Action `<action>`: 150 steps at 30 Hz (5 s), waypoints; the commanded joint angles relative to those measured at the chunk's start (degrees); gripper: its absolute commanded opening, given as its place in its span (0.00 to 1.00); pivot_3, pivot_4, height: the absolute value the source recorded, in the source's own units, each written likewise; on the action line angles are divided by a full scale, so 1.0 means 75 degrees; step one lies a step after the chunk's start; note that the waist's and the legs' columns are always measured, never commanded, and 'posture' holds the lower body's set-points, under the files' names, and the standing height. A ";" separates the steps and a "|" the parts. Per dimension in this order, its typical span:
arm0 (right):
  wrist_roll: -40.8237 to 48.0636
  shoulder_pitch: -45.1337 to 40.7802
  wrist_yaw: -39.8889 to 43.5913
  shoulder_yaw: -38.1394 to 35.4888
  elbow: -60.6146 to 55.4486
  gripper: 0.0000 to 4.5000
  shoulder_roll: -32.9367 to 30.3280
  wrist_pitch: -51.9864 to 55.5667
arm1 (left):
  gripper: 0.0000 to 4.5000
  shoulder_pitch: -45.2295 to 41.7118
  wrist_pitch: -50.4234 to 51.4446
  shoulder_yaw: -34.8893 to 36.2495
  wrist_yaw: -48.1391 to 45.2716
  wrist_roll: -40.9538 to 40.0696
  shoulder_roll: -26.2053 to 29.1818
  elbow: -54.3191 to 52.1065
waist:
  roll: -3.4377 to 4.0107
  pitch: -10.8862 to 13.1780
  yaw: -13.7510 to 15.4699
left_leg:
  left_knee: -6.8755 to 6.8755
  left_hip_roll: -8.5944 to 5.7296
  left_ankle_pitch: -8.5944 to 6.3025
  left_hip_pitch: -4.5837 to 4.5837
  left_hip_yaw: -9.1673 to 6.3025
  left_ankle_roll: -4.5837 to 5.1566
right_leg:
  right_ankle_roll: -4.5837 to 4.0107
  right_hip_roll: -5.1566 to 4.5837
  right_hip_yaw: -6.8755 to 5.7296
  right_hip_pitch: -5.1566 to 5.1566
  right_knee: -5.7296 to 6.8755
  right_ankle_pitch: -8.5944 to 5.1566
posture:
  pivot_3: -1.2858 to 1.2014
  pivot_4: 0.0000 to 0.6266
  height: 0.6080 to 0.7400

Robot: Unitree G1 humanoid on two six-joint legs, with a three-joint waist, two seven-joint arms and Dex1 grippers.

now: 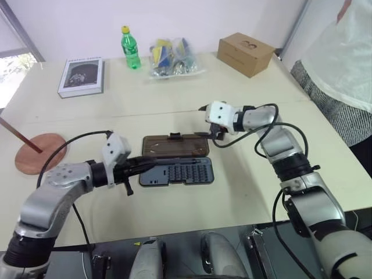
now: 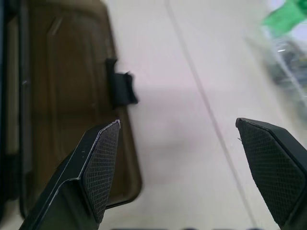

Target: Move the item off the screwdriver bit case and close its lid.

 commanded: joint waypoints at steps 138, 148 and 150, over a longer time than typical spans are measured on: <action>-0.1918 0.1574 -0.2990 0.0778 -0.1603 0.00 -0.0281 -0.3439 | 0.00 -0.3235 0.0397 0.0847 -0.0010 -0.0909 -0.0694 0.1733 | -0.0015 0.0000 0.0021 | 0.0026 0.0015 0.0002 -0.0003 0.0002 -0.0001 | -0.0005 0.0046 0.0009 0.0003 0.0016 0.0002 | 0.52 0.24 1.00; -0.1867 0.1536 -0.2931 0.0822 -0.1533 0.00 -0.0293 -0.3466 | 0.00 -0.3913 -0.1035 0.1091 0.0332 0.0495 -0.0130 0.4287 | -0.0019 0.0000 -0.0010 | 0.0027 0.0016 0.0004 -0.0006 0.0001 -0.0004 | -0.0004 0.0051 0.0007 0.0000 0.0012 0.0002 | 0.52 0.24 1.00; -0.1862 0.1521 -0.2929 0.0822 -0.1522 0.00 -0.0289 -0.3472 | 0.00 -0.3762 -0.1451 0.0907 0.0129 0.0806 -0.0058 0.4669 | -0.0018 0.0000 -0.0006 | 0.0027 0.0016 0.0004 -0.0006 0.0003 -0.0004 | -0.0004 0.0050 0.0008 0.0000 0.0012 0.0002 | 0.52 0.24 1.00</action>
